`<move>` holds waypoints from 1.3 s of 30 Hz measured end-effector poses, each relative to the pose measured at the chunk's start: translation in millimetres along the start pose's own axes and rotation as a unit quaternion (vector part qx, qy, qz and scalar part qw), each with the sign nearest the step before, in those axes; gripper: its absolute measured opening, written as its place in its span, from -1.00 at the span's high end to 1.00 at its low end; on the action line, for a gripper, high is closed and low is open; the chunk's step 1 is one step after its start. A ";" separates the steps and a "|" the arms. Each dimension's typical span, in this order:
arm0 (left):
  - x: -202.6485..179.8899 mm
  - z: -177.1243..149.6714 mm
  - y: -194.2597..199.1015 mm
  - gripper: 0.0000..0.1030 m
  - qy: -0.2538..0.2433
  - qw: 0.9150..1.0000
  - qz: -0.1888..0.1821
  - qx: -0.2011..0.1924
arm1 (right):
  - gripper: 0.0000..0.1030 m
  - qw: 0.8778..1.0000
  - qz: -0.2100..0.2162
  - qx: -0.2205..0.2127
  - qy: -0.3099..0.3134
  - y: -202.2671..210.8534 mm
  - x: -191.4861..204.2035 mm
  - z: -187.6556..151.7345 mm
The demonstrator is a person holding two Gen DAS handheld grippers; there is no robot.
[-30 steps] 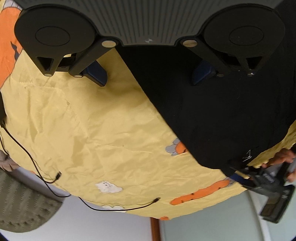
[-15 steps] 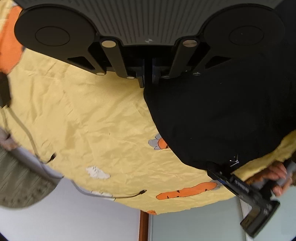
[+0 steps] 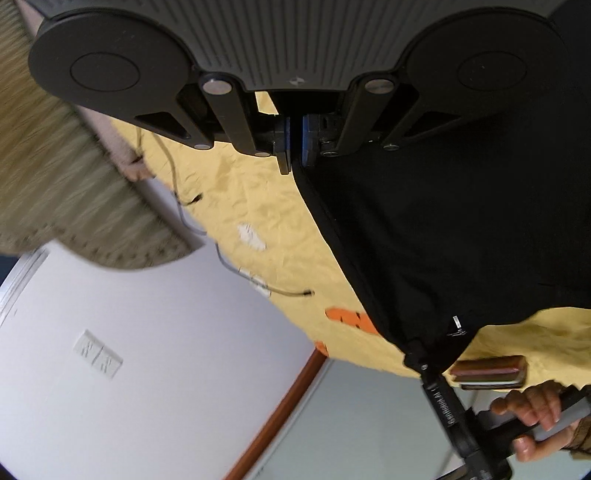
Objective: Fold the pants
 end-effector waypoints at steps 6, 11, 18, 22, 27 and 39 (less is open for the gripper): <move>-14.6 -23.7 59.8 0.29 -0.011 1.000 -0.009 -0.026 | 0.90 1.000 0.007 -0.003 0.013 56.7 38.1 -6.5; -24.8 -60.3 85.8 0.28 -0.024 0.999 -0.010 -0.028 | 0.90 1.000 0.016 0.003 0.011 85.9 70.9 -24.3; -21.7 -37.7 67.5 0.27 -0.015 0.999 0.012 -0.037 | 0.90 0.999 -0.021 0.018 0.033 63.1 63.5 -18.9; -13.0 2.5 35.6 0.24 -0.015 0.998 0.029 -0.049 | 0.90 0.997 -0.073 0.017 0.029 30.1 31.0 -0.4; -3.9 22.7 -18.4 0.24 -0.022 0.998 0.053 -0.036 | 0.90 0.993 -0.112 0.026 0.006 -20.1 -3.9 2.4; -1.5 -21.7 30.6 0.20 -0.026 0.997 0.018 -0.068 | 0.90 0.996 -0.086 -0.009 -0.022 34.2 11.8 -10.0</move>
Point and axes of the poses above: each gripper's, at about its wrist camera, not at the fingertips, and y roughly against the way its jaws point, x to its left, z to its top, the point moved 8 cm from there along -y, roughly the way its jaws point, and after that the axes turned 6 degrees about -y, right-handed, at the moved point
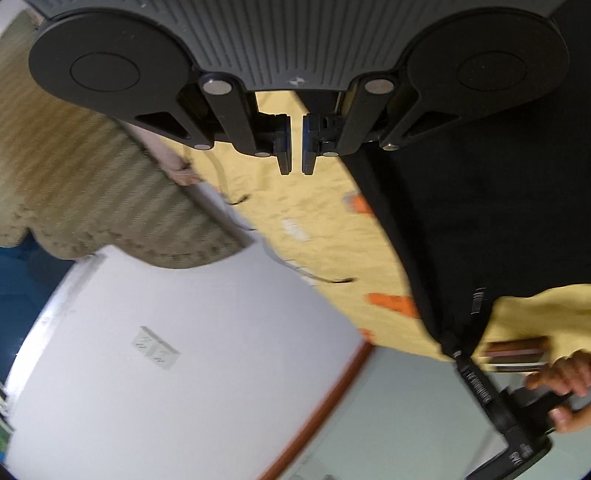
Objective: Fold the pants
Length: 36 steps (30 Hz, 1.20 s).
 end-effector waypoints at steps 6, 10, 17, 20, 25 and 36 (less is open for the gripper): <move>-14.9 -7.0 29.7 0.20 -0.010 1.000 0.001 -0.002 | 0.87 0.994 0.100 0.030 0.017 -4.9 -4.2 -21.8; -16.4 -11.4 35.1 0.19 -0.014 1.000 0.004 0.005 | 0.72 0.994 0.103 0.037 0.011 -7.2 -15.7 -28.1; -12.3 -11.2 32.2 0.19 0.001 1.000 0.007 0.009 | -0.51 0.990 0.066 -0.001 0.126 4.1 33.2 -50.3; -12.3 -10.9 32.0 0.17 0.002 1.000 0.008 0.010 | -0.29 0.990 0.039 0.014 0.138 -11.0 37.1 -50.8; -5.6 -7.8 33.4 0.21 0.016 1.000 0.018 0.001 | -0.25 0.983 0.027 0.051 0.173 -36.7 43.4 -50.2; 6.0 -20.9 23.8 -0.24 0.011 0.999 0.015 0.039 | 0.80 0.982 0.016 0.091 0.163 -77.0 51.8 -62.2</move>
Point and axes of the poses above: each gripper's, at about its wrist camera, not at the fingertips, and y roughly against the way its jaws point, x to its left, z to its top, the point moved 8 cm from there along -y, roughly the way its jaws point, and after that the axes turned 6 degrees about -y, right-handed, at the moved point
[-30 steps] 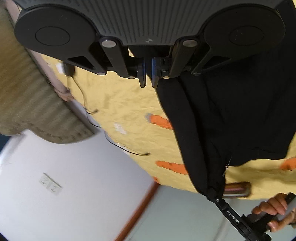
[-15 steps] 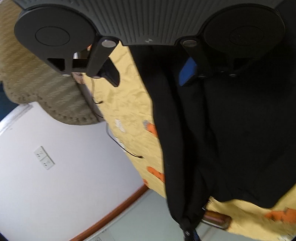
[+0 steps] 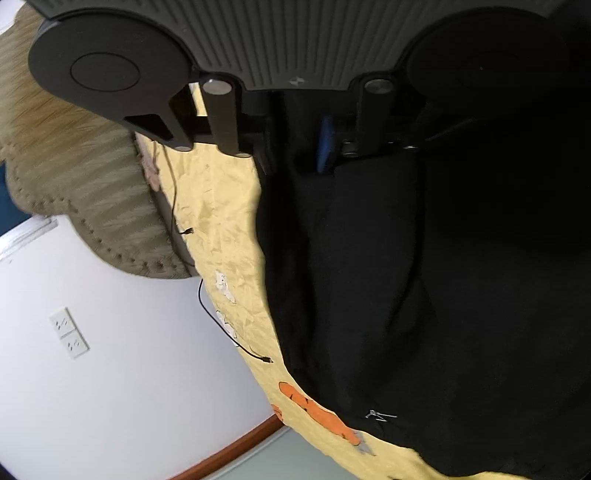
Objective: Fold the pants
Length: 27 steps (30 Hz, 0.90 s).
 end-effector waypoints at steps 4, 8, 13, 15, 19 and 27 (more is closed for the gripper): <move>1.0 0.9 -7.7 -0.70 -0.009 1.000 0.014 -0.001 | 0.84 0.999 0.024 0.019 -0.034 -12.6 -8.7 -0.7; 5.7 2.7 -24.7 -0.80 -0.002 1.000 0.020 0.015 | 0.78 0.986 0.110 -0.019 -0.122 -9.7 -34.1 25.2; -0.2 -10.5 -43.7 -0.80 -0.035 0.998 0.013 0.056 | 0.49 0.957 0.174 -0.050 -0.229 -50.6 -82.3 74.7; -7.6 -24.6 -45.0 -0.81 -0.063 0.995 -0.010 0.082 | -0.36 0.952 0.195 -0.051 -0.229 -71.7 -86.5 90.5; -17.6 -50.5 -43.9 -0.77 -0.116 0.989 -0.001 0.090 | -0.44 0.939 0.250 -0.077 -0.221 -96.7 -75.7 124.2; -0.3 -65.0 -62.0 -0.74 -0.146 0.980 0.104 0.084 | 0.80 0.898 0.348 -0.002 -0.270 -143.0 -38.6 155.8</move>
Point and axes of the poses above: each gripper's, at about its wrist camera, not at the fingertips, and y roughly against the way its jaws point, x to its left, z to its top, the point moved 8 cm from there along -y, roughly the way its jaws point, and after that the axes turned 6 degrees about -y, right-handed, at the moved point
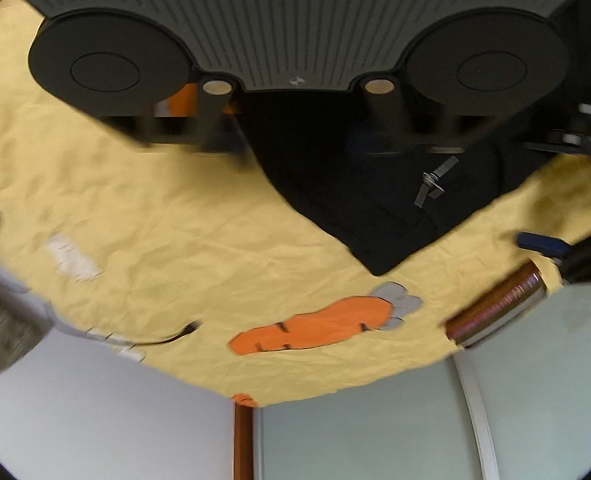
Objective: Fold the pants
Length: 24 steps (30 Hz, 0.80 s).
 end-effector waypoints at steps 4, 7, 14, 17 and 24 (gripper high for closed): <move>18.2 -0.4 -9.0 -0.69 -0.015 0.997 0.081 0.012 | 0.83 0.999 -0.032 -0.022 0.036 8.5 12.4 -8.6; 26.1 5.6 1.6 -0.57 -0.003 0.997 0.076 -0.010 | 0.83 0.993 -0.072 -0.073 0.059 33.2 22.4 -3.5; 31.3 37.3 33.2 -0.96 0.191 0.969 -0.146 -0.053 | 0.83 0.953 -0.166 -0.124 0.222 80.4 91.0 -29.7; 37.4 49.7 35.1 -1.00 0.282 0.940 -0.184 -0.050 | 0.84 0.944 -0.177 -0.131 0.246 87.3 110.5 -44.7; 20.9 72.4 9.5 -1.00 0.346 0.917 -0.195 0.012 | 0.84 0.934 -0.186 -0.143 0.271 95.3 142.5 -65.3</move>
Point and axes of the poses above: each gripper's, at about its wrist camera, not at the fingertips, and y roughly against the way its jaws point, x to its left, z to its top, the point moved 8 cm from there along -y, roughly the way its jaws point, and after that the axes turned 6 degrees about -y, right-handed, at the moved point
